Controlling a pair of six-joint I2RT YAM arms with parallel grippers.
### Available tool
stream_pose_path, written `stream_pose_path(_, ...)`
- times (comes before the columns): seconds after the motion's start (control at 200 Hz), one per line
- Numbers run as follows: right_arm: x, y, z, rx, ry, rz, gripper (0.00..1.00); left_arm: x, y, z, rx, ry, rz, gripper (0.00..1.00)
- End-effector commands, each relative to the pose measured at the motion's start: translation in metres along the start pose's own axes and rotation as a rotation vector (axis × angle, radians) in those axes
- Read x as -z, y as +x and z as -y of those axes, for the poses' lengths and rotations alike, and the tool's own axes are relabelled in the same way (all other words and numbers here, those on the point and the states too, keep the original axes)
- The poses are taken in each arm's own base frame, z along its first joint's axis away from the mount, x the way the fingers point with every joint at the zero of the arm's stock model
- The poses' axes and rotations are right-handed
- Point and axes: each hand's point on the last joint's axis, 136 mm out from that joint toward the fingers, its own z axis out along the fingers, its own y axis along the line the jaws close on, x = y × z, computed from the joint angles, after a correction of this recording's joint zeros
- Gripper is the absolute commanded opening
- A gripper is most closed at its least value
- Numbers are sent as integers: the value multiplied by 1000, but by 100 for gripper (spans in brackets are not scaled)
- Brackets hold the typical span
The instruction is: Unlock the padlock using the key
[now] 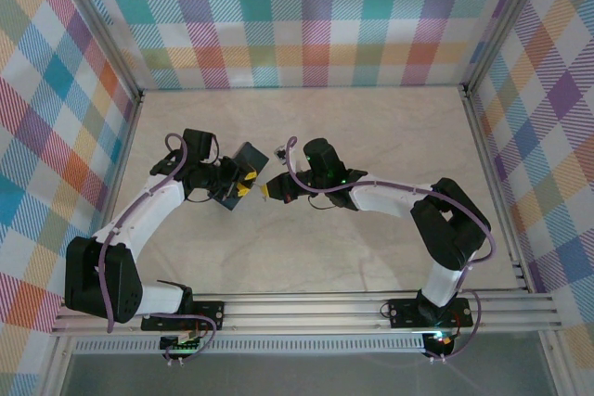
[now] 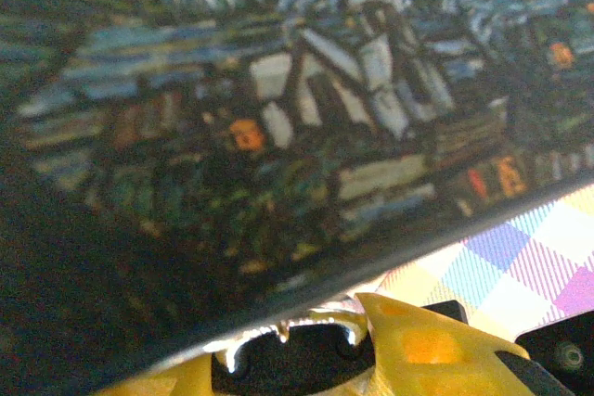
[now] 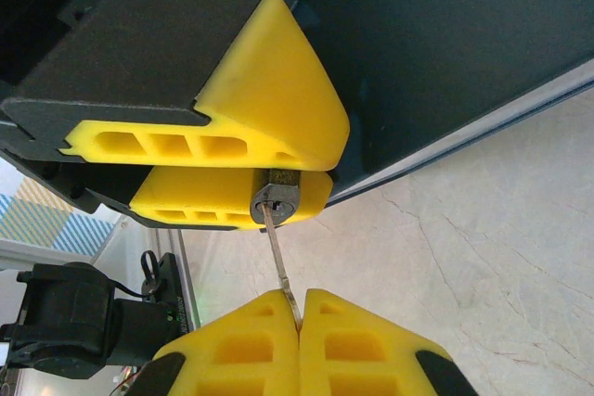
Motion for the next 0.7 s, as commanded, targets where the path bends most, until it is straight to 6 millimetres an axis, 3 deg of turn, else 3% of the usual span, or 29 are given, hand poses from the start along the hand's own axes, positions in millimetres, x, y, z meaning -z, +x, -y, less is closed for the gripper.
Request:
stream_pose_path(0.0,-1,3,-1,5,-10,-7,0,12,-4,24,-44,72,25,0)
stream_pose_path(0.325,-4,7,-9,5,-29,-12,0,12,-5,24,-45,73,29,0)
stream_pose_path(0.695,-4,10,4,-5,21,-14,0,15,-4,24,-49,71,32,0)
